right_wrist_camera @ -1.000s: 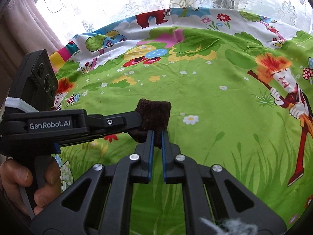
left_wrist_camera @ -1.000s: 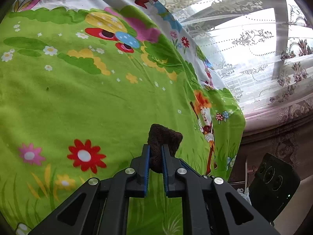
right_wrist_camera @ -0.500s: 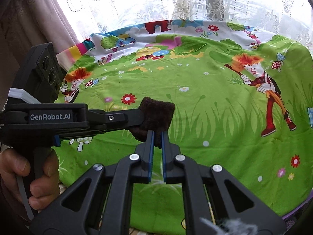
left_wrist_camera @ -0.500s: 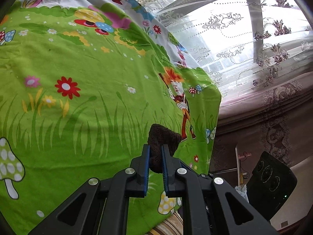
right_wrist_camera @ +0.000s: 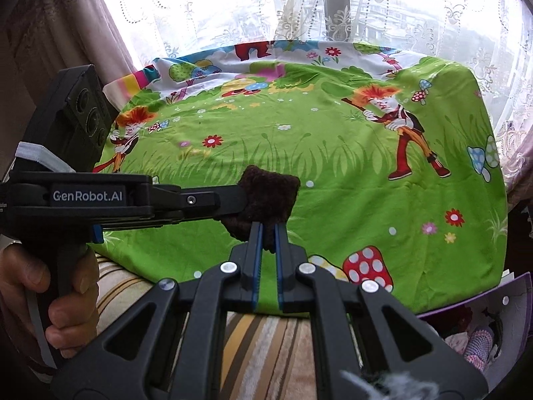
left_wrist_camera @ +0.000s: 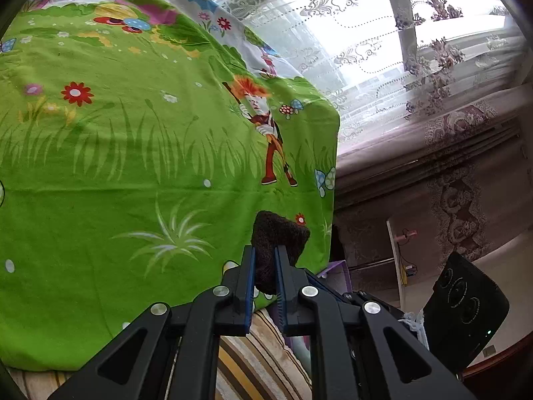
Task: Organize soft objects
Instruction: 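Carry the brown pompom to the box and open the left tool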
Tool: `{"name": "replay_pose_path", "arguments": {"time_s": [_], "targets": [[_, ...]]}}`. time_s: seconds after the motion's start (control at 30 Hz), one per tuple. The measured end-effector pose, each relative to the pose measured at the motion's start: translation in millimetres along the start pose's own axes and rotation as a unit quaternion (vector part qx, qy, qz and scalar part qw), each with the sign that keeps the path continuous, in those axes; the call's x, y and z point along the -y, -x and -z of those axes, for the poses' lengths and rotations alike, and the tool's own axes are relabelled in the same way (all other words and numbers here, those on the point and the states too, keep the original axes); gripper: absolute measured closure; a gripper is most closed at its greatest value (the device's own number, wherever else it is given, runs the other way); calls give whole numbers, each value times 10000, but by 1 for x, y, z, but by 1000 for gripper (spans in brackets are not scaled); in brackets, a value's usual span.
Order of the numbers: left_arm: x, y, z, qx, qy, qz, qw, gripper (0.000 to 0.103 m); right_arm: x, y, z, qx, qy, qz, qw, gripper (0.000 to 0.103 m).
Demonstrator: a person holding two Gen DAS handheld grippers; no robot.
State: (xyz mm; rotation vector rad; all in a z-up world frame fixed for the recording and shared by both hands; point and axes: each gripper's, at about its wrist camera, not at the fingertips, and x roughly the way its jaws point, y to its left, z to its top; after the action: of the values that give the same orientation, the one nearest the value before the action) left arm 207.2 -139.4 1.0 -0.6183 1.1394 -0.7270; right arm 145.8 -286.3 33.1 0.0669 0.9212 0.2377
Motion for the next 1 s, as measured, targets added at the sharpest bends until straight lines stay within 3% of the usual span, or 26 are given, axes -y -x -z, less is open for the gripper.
{"name": "replay_pose_path", "arguments": {"time_s": [0.57, 1.0], "targets": [[63, -26, 56, -423, -434, 299, 9977, 91, 38, 73, 53, 156, -354, 362, 9986, 94], [122, -73, 95, -878, -926, 341, 9912, 91, 91, 120, 92, 234, -835, 728, 9936, 94]]}}
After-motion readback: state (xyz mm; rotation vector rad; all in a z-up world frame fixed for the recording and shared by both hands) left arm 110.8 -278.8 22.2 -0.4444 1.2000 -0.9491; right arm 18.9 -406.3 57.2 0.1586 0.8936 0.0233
